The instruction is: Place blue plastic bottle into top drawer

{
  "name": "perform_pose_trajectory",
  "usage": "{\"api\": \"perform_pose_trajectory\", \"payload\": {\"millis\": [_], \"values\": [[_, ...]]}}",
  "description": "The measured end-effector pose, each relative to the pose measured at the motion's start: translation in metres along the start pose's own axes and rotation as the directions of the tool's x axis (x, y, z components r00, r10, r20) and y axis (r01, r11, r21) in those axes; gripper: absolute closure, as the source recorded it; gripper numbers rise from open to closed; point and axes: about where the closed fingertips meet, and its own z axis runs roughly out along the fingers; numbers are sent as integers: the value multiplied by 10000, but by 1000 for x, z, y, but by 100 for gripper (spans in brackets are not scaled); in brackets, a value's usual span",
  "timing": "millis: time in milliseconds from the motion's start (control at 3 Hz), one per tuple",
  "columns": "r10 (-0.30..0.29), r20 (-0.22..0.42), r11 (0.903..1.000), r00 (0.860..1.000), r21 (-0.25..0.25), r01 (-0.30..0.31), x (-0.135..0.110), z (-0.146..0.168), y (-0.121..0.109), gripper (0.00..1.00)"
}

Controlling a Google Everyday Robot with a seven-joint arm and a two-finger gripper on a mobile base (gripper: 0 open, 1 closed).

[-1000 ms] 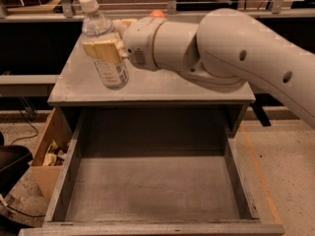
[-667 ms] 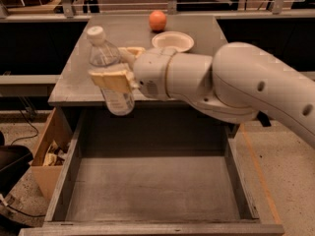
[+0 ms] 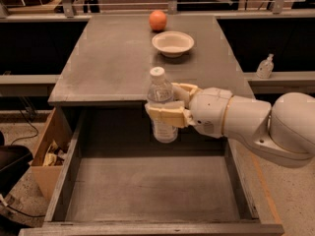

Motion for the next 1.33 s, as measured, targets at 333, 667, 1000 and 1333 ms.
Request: {"api": "perform_pose_trajectory", "payload": {"millis": [333, 667, 1000, 1333], "values": [[384, 157, 9992, 9991, 71, -385, 42, -15, -14, 100], [942, 407, 9955, 9947, -7, -942, 79, -18, -25, 100], [1216, 668, 9924, 9903, -290, -1199, 108, -12, -33, 100], [1254, 672, 9901, 9898, -717, -1205, 131, -3, -38, 100]]}}
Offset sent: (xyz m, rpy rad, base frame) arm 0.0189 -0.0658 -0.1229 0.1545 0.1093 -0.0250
